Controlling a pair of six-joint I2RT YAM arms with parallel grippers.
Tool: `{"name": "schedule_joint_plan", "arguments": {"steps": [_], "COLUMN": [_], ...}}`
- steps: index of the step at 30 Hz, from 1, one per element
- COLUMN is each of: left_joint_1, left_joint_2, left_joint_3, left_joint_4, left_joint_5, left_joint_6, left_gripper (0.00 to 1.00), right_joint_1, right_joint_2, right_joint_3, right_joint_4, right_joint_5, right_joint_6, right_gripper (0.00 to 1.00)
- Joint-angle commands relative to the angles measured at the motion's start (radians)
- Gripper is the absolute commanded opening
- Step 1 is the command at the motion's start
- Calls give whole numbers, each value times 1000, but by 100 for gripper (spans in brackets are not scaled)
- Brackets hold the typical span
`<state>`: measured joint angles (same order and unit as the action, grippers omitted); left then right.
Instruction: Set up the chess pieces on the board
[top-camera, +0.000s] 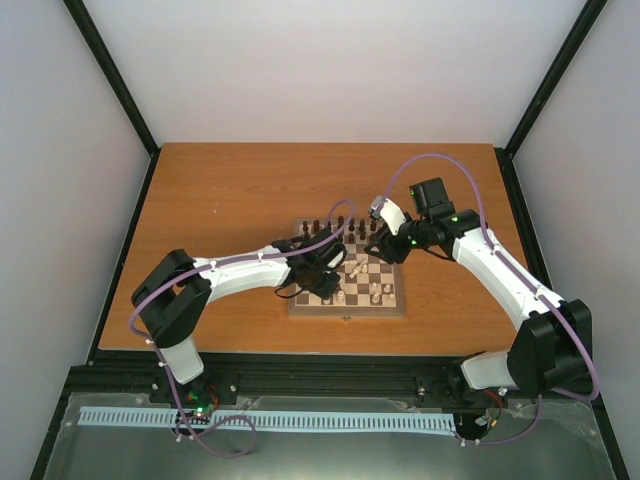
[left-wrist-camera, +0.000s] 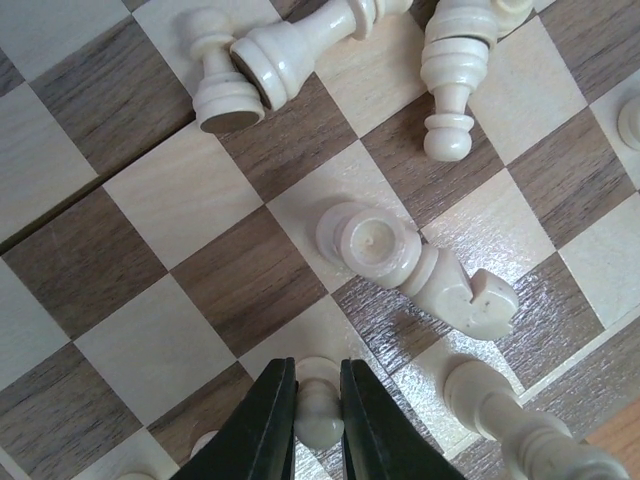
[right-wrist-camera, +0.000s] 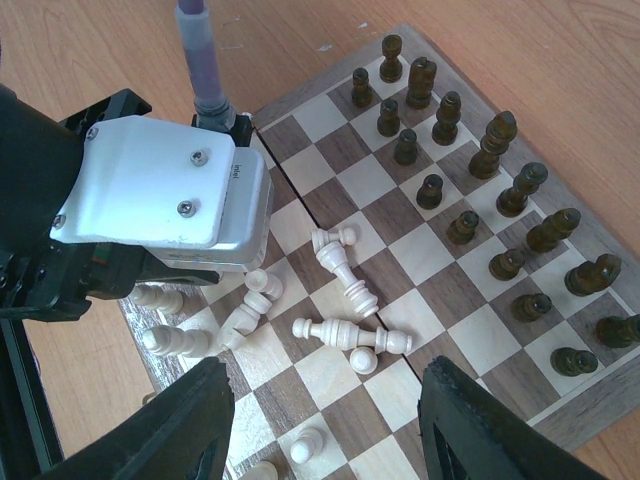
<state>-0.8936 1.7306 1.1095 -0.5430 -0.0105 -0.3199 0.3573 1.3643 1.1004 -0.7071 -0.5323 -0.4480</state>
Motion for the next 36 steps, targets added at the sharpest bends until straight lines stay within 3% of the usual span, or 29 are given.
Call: {"name": "schedule_joint_plan", "arguments": {"steps": [1,5,16,29,33,36], "left_joint_1": [-6,-7,-7,-3,27,65], "left_joint_2": [18,25,-5,-220,-371,-501], "left_joint_3": [39,47,57,134,198,200], "left_joint_4": [-6,-7,-25,-118,-184,-190], "left_joint_5": [-13,-52,-44,-73,-75,-86], "left_joint_6": [13,5,15,-3,5,6], "left_gripper": [15,15,28,39,51,78], "right_joint_1": [-9,-9,-9,-24,-15,7], "right_joint_2": [13,13,15,62,143,180], "right_joint_3": [13,15,14,41,64,62], "right_joint_4": [-5,-6,-9,-37,-77,-75], "right_joint_5": [-15,-16,-22,66,137,200], "right_joint_6": [-11,-12,-13,-48,-71,-87], "right_gripper": [52,52,52,51,46,44]}}
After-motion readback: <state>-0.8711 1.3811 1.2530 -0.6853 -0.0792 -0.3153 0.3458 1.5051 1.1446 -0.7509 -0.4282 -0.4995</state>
